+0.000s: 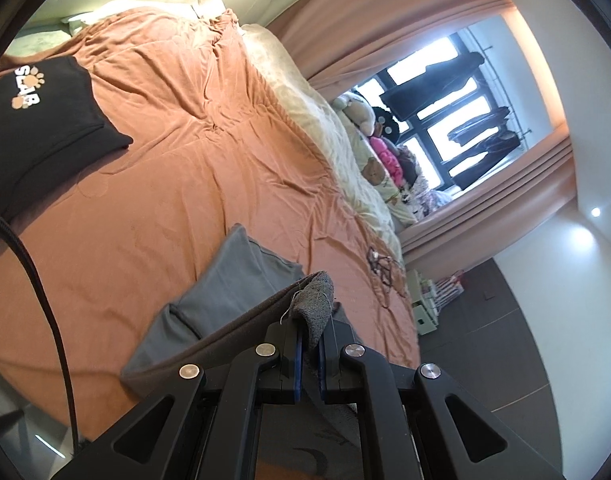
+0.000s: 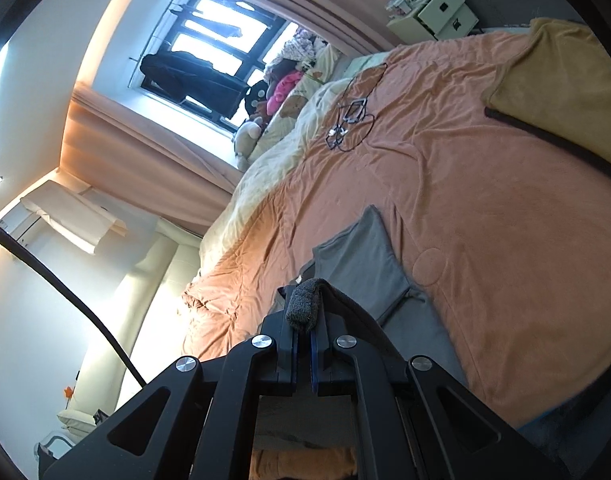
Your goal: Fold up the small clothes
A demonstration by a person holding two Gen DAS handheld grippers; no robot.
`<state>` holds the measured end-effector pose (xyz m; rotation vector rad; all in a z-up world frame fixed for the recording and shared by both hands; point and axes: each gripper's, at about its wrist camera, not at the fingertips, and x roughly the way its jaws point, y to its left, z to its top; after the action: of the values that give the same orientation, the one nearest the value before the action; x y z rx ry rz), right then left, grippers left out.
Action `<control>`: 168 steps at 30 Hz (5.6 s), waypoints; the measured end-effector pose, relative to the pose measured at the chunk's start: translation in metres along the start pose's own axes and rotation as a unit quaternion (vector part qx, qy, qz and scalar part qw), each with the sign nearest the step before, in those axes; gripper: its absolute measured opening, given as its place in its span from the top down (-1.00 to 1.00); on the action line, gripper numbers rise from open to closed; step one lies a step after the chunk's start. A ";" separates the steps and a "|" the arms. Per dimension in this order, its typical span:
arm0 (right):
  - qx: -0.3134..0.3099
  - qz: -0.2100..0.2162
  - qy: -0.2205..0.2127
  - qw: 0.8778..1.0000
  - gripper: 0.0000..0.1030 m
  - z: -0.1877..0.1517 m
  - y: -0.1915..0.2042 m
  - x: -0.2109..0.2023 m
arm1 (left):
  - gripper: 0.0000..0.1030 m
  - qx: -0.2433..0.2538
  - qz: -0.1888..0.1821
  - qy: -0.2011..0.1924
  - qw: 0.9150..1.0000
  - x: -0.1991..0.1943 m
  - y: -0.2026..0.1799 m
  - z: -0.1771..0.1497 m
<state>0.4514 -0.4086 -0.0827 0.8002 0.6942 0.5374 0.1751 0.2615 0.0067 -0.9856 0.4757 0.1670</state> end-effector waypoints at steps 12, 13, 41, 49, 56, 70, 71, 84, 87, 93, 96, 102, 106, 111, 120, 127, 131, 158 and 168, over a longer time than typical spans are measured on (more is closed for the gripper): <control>-0.007 -0.036 0.029 0.999 0.99 0.036 -0.004 0.090 | 0.90 -0.016 0.061 0.028 0.998 0.098 0.037 0.018; -0.006 -0.042 0.034 0.999 0.99 0.038 -0.006 0.099 | 0.90 -0.016 0.068 0.032 0.997 0.106 0.042 0.019; -0.101 -0.192 0.097 0.971 -0.04 0.022 0.025 0.170 | 0.12 0.046 0.180 0.164 0.969 0.227 0.077 0.007; -0.172 -0.227 0.100 0.953 -0.62 0.011 0.061 0.121 | -0.65 0.147 0.219 0.138 0.955 0.182 0.055 0.014; -0.215 -0.272 0.136 0.928 -0.62 0.003 0.074 0.099 | -0.65 0.246 0.254 0.197 0.914 0.181 0.053 -0.005; -0.274 -0.328 0.211 0.879 -0.62 -0.015 0.080 0.164 | -0.65 0.369 0.343 0.284 0.816 0.241 0.075 -0.042; -0.280 -0.329 0.213 0.877 -0.62 -0.015 0.079 0.172 | -0.65 0.371 0.344 0.285 0.814 0.245 0.075 -0.043; -0.292 -0.322 0.214 0.875 -0.62 0.003 0.061 0.254 | -0.65 0.370 0.364 0.253 0.817 0.301 0.069 -0.004; -0.286 -0.320 0.207 0.879 -0.62 0.015 0.055 0.267 | -0.65 0.360 0.361 0.240 0.826 0.312 0.069 0.012; -0.265 -0.317 0.180 0.893 -0.40 0.034 0.047 0.281 | -0.56 0.294 0.346 0.209 0.866 0.322 0.077 0.043; -0.245 -0.303 0.172 0.905 -0.21 0.039 0.046 0.277 | -0.31 0.253 0.323 0.200 0.889 0.316 0.081 0.055; -0.235 -0.265 0.155 0.922 -0.03 0.042 0.048 0.248 | -0.08 0.215 0.263 0.181 0.923 0.287 0.076 0.054; -0.228 -0.239 0.164 0.929 -0.03 0.037 0.040 0.232 | -0.08 0.224 0.218 0.210 0.927 0.289 0.073 0.047; -0.214 -0.234 0.178 0.931 0.19 0.035 0.027 0.232 | 0.27 0.200 0.203 0.229 0.931 0.303 0.087 0.043; -0.207 -0.220 0.189 0.934 0.47 0.042 0.017 0.253 | 0.83 0.205 0.197 0.217 0.934 0.306 0.090 0.039; -0.207 -0.235 0.187 0.931 0.72 0.038 0.017 0.264 | 0.91 0.196 0.201 0.196 0.940 0.296 0.091 0.043; -0.208 -0.243 0.165 0.933 0.92 0.036 0.028 0.256 | 0.91 0.192 0.202 0.182 0.943 0.287 0.084 0.044; -0.259 -0.207 0.048 0.942 0.93 0.049 0.134 0.151 | 0.92 0.251 0.165 0.069 0.951 0.211 -0.025 0.085; -0.274 -0.216 0.065 0.935 0.93 0.065 0.133 0.193 | 0.92 0.244 0.187 0.077 0.948 0.238 -0.012 0.097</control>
<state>0.6033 -0.2315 -0.0123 0.0783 0.7661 0.3548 0.4205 0.3175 -0.0485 -0.4164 0.8040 0.2977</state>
